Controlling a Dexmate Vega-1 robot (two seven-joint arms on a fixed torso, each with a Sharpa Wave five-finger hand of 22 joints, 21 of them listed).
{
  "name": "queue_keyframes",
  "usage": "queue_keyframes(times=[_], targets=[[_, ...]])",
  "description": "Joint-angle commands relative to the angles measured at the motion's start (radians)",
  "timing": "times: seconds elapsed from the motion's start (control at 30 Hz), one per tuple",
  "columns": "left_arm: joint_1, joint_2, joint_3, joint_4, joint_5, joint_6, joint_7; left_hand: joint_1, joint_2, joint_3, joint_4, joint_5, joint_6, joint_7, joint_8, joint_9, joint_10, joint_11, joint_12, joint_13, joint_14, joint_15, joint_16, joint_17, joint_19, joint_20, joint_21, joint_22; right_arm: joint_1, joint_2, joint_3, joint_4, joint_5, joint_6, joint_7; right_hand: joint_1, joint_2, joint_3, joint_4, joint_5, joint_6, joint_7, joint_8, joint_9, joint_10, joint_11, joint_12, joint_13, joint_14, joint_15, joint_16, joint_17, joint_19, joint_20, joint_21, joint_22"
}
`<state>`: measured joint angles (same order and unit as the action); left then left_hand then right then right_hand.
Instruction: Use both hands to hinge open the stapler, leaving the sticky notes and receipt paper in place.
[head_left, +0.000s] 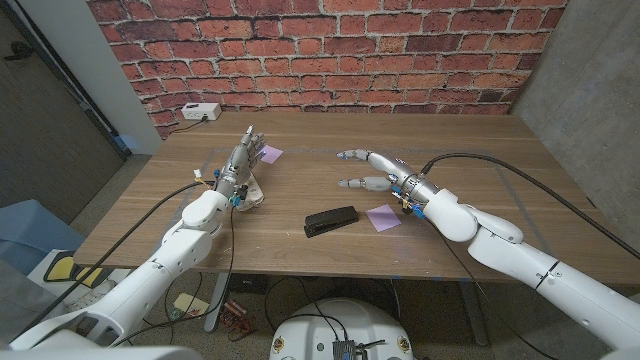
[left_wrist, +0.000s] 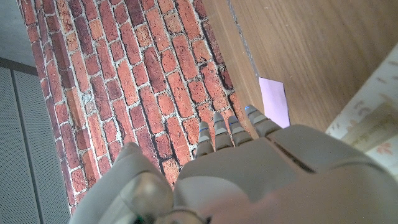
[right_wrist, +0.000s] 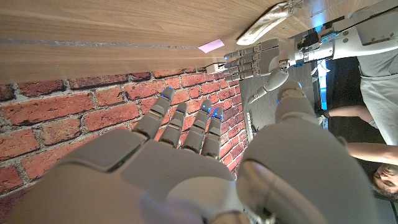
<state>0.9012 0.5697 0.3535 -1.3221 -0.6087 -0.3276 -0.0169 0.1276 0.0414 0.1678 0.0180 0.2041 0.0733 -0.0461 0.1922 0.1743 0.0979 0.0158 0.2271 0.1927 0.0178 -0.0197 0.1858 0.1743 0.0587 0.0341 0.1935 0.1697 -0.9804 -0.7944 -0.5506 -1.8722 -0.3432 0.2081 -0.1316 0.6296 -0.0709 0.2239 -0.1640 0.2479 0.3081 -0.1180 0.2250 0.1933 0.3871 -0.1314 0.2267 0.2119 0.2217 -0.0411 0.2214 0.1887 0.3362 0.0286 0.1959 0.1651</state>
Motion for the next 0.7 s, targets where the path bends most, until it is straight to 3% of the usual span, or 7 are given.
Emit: queue_keyframes(times=[0.03,0.1,0.17,0.3,0.4,0.53,0.7], targets=[[-0.004,-0.002,0.001,0.015,-0.003,-0.004,-0.008,0.001,0.009,-0.001,-0.006,0.005,0.004,-0.003,-0.001,0.003,0.007,-0.002,0.004,0.005,0.003,0.000,-0.001,0.003,0.004,0.006,-0.003,0.004,-0.010,-0.008,-0.013,-0.022,-0.050,-0.014,0.000,0.012,-0.002,-0.001,0.010,-0.001,-0.009,0.004,-0.004,0.001,-0.004,0.005,-0.004,0.002,0.009,-0.144,-0.001,0.002,0.014,-0.002,0.000,0.005],[-0.004,-0.003,0.000,0.017,-0.005,-0.007,-0.010,0.000,0.010,-0.001,-0.005,0.005,0.005,-0.004,-0.002,0.003,0.007,-0.002,0.004,0.005,0.003,0.000,-0.001,0.003,0.004,0.006,-0.003,0.004,-0.011,-0.008,-0.015,-0.023,-0.057,-0.018,0.001,0.013,-0.002,-0.002,0.011,-0.002,-0.009,0.004,-0.004,0.001,-0.007,0.008,-0.006,0.002,0.010,-0.145,-0.001,0.002,0.015,-0.001,0.000,0.005],[-0.003,-0.002,0.000,0.016,-0.005,-0.005,-0.009,-0.001,0.010,-0.002,-0.005,0.005,0.004,-0.004,-0.002,0.003,0.007,-0.004,0.004,0.005,0.003,0.000,-0.001,0.003,0.003,0.006,-0.003,0.004,-0.012,-0.007,-0.019,-0.030,-0.078,-0.033,-0.002,0.017,0.014,-0.006,0.022,-0.005,-0.010,0.009,-0.008,0.002,0.014,0.018,0.002,0.007,0.081,-0.161,0.029,0.011,0.044,-0.011,0.008,0.006],[-0.004,-0.008,0.000,0.024,-0.012,-0.006,-0.013,-0.002,0.010,-0.002,-0.005,0.005,0.009,0.002,-0.001,0.003,0.012,-0.003,0.005,0.005,0.004,-0.005,-0.001,0.003,0.007,-0.006,-0.002,0.004,-0.011,-0.004,-0.027,-0.032,-0.100,-0.031,-0.009,0.024,0.011,-0.014,0.024,-0.010,-0.010,0.010,-0.011,0.003,0.005,0.023,-0.002,0.013,0.070,-0.164,0.023,0.015,0.057,-0.021,0.008,0.007],[-0.003,-0.008,0.000,0.025,-0.013,-0.006,-0.014,-0.003,0.011,-0.002,-0.005,0.005,0.013,0.006,0.000,0.003,0.015,-0.005,0.006,0.005,0.004,-0.007,-0.001,0.003,0.008,-0.011,-0.001,0.004,-0.007,-0.003,-0.035,-0.036,-0.120,-0.036,-0.008,0.023,0.024,-0.018,0.031,-0.012,-0.002,0.007,-0.010,0.003,0.015,0.016,0.002,0.017,0.126,-0.166,0.050,0.025,0.068,-0.022,0.009,0.008],[0.000,-0.006,-0.002,0.023,-0.014,-0.007,-0.013,-0.003,0.012,-0.002,-0.005,0.005,0.014,0.007,0.000,0.003,0.016,-0.007,0.005,0.005,0.004,-0.009,-0.001,0.003,0.008,-0.010,-0.002,0.004,-0.003,-0.006,-0.041,-0.047,-0.134,-0.047,0.009,0.027,0.021,-0.026,0.031,-0.016,-0.026,0.006,-0.020,0.003,-0.021,0.020,-0.013,0.021,0.113,-0.168,0.046,0.031,0.058,-0.010,0.002,0.008],[0.003,-0.007,-0.006,0.029,-0.021,-0.009,-0.017,-0.004,0.012,-0.002,-0.004,0.005,0.013,0.006,-0.001,0.003,0.016,-0.008,0.005,0.005,0.004,-0.009,-0.001,0.002,0.008,-0.011,-0.002,0.004,-0.001,-0.008,-0.047,-0.056,-0.144,-0.053,0.022,0.027,0.025,-0.028,0.033,-0.018,-0.023,0.006,-0.019,0.003,-0.016,0.023,-0.010,0.023,0.121,-0.168,0.052,0.035,0.058,-0.005,0.001,0.008]])
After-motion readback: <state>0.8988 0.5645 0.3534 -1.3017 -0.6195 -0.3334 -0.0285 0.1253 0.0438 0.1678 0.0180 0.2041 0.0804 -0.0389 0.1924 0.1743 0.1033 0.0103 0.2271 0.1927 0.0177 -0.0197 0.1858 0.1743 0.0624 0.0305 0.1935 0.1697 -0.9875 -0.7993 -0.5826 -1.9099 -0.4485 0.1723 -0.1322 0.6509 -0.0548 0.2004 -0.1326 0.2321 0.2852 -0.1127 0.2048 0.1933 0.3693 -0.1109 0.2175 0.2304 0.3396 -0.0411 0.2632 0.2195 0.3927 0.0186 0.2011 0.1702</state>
